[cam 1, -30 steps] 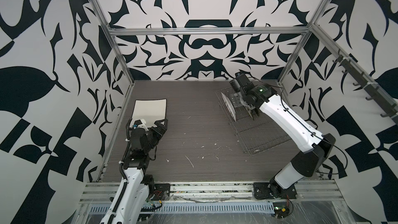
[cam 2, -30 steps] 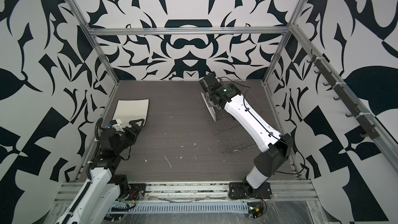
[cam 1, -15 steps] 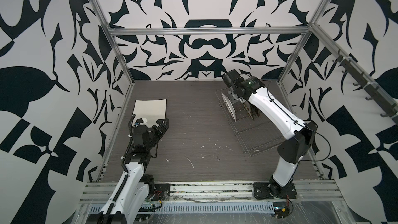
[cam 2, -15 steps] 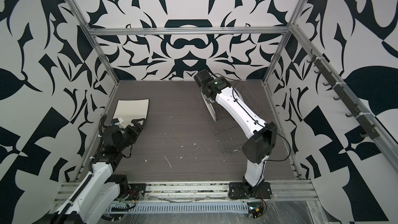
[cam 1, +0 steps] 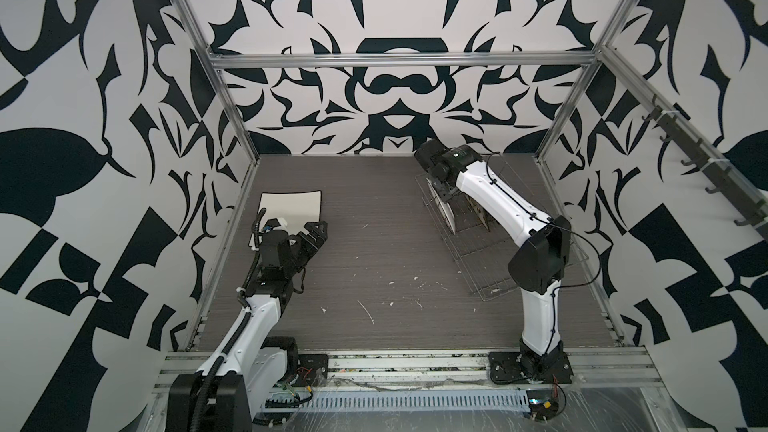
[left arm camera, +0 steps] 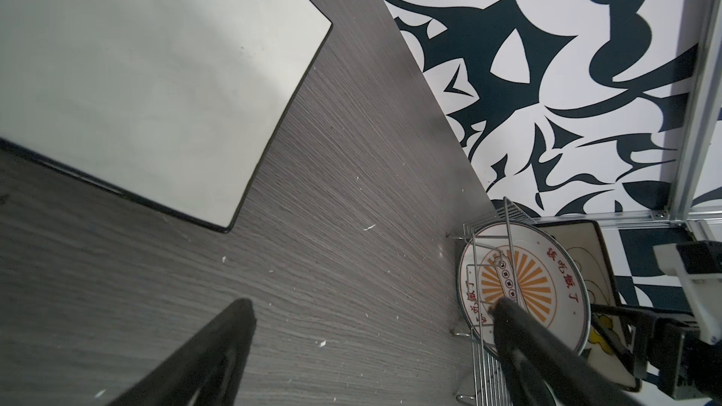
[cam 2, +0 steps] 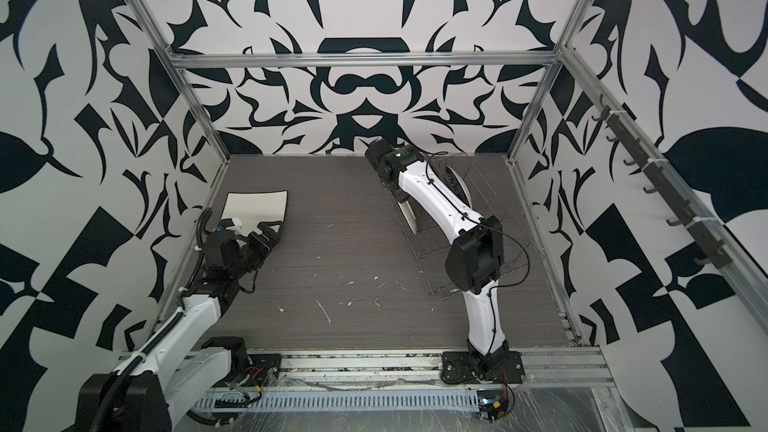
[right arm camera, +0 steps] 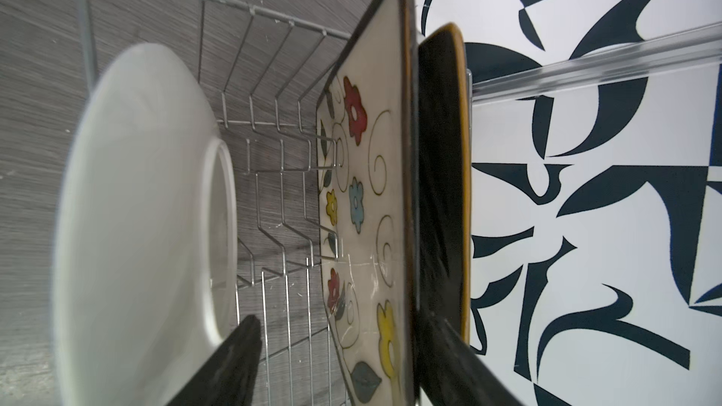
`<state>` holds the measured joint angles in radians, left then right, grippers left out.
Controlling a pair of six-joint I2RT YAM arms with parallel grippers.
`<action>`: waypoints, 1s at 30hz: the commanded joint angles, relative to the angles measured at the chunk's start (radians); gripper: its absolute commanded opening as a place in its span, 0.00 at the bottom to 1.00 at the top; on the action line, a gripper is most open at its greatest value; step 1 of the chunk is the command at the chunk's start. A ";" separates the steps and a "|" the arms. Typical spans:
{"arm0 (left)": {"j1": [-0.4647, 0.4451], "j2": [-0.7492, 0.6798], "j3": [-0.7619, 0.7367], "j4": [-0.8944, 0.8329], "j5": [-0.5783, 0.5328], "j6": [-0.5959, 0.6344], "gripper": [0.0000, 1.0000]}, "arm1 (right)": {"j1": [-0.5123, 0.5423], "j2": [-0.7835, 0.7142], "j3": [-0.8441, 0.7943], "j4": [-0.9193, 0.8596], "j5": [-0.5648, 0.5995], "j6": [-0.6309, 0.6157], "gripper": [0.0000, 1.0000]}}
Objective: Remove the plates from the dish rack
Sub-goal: 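Lower the right gripper between the flowered plate and black plate in the rack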
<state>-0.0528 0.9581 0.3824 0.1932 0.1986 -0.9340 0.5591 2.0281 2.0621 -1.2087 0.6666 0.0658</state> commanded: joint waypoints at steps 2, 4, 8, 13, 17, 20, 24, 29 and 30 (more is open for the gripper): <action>-0.004 0.007 0.046 0.019 -0.006 0.025 0.98 | -0.036 0.002 0.041 -0.026 0.003 -0.018 0.67; -0.004 0.004 0.061 0.011 -0.012 0.033 0.98 | -0.047 0.009 0.043 -0.028 0.003 -0.021 0.66; -0.004 0.015 0.076 0.006 -0.024 0.041 0.99 | -0.065 0.015 0.043 -0.026 -0.021 -0.037 0.60; -0.004 0.037 0.077 0.030 -0.021 0.033 0.99 | -0.074 0.023 0.053 -0.025 -0.038 -0.049 0.55; -0.004 0.036 0.069 0.041 -0.033 0.021 0.99 | -0.075 0.029 0.053 -0.022 -0.013 -0.061 0.50; -0.004 0.022 0.052 0.047 -0.047 0.007 0.99 | -0.077 0.030 0.057 -0.021 -0.012 -0.066 0.48; -0.012 0.018 0.038 0.066 -0.049 -0.009 0.98 | -0.076 0.036 0.070 -0.024 -0.008 -0.072 0.46; -0.021 0.010 0.035 0.064 -0.059 -0.012 0.98 | -0.079 0.037 0.066 -0.027 -0.003 -0.074 0.43; -0.021 0.005 0.033 0.064 -0.060 -0.009 0.98 | -0.082 0.038 0.064 -0.027 -0.003 -0.074 0.41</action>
<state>-0.0685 0.9848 0.4316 0.2295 0.1532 -0.9421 0.4812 2.0785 2.0968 -1.2182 0.6403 -0.0059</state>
